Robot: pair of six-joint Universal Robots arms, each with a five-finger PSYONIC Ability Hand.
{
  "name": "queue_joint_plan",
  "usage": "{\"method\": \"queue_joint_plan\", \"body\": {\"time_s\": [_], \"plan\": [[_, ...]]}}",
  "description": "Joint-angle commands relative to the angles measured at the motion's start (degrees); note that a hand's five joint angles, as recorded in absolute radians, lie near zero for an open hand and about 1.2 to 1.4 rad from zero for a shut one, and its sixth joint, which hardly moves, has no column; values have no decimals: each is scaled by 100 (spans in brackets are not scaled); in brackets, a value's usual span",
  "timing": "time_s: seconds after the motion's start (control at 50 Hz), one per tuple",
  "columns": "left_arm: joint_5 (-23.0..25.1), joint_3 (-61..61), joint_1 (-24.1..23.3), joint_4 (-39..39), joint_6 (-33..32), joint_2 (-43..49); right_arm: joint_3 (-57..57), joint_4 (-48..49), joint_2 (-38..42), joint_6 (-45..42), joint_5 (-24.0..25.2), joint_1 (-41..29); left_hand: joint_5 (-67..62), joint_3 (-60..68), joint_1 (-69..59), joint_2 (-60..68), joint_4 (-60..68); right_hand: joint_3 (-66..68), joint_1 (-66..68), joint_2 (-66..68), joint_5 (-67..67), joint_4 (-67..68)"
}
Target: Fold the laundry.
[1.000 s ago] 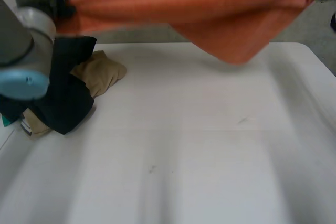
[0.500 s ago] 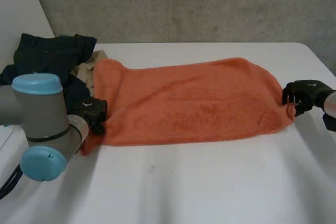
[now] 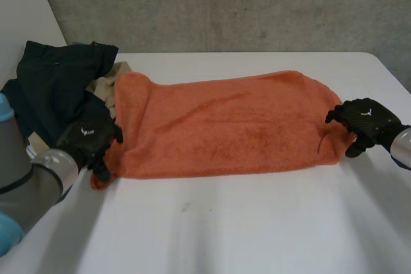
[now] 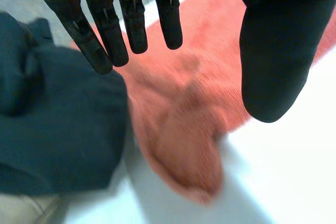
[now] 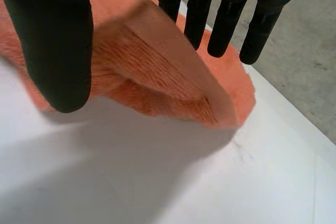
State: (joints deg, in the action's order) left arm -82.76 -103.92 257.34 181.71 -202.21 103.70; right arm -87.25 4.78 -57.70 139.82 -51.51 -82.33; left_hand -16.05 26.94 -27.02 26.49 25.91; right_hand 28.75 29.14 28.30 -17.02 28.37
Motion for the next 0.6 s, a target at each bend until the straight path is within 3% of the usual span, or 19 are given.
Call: {"method": "queue_joint_plan", "body": {"time_s": [0.02,0.08,0.1,0.12,0.24,0.4,0.6], "plan": [[287,-436,202,215,-617,106,-108,66,145,-367,334,95,-485,397,-388,441,500,813,774,858,-986,851],[305,-410,281,321,-723,229,-64,128,268,-438,378,77,-435,346,-338,391,449,2290,2251,2335,-2463,2328],[340,-383,325,373,-758,299,-3,172,329,-438,370,51,-418,329,-321,374,432,4212,4173,4257,-4385,4250],[349,-374,334,382,-767,326,33,172,347,-412,370,33,-401,313,-304,357,416,5116,5077,5161,-5289,5154],[428,-287,387,523,-855,484,68,207,304,-8,186,-46,-367,279,-271,323,382,5125,5086,5170,-5298,5163],[717,-243,465,830,-1267,817,33,190,93,748,-614,-265,-902,814,-806,858,917,5125,5086,5170,-5298,5163],[551,170,439,1156,-1742,1292,24,225,145,731,-861,-468,-1292,1204,-1196,1248,1307,5125,5086,5170,-5298,5163]]}}
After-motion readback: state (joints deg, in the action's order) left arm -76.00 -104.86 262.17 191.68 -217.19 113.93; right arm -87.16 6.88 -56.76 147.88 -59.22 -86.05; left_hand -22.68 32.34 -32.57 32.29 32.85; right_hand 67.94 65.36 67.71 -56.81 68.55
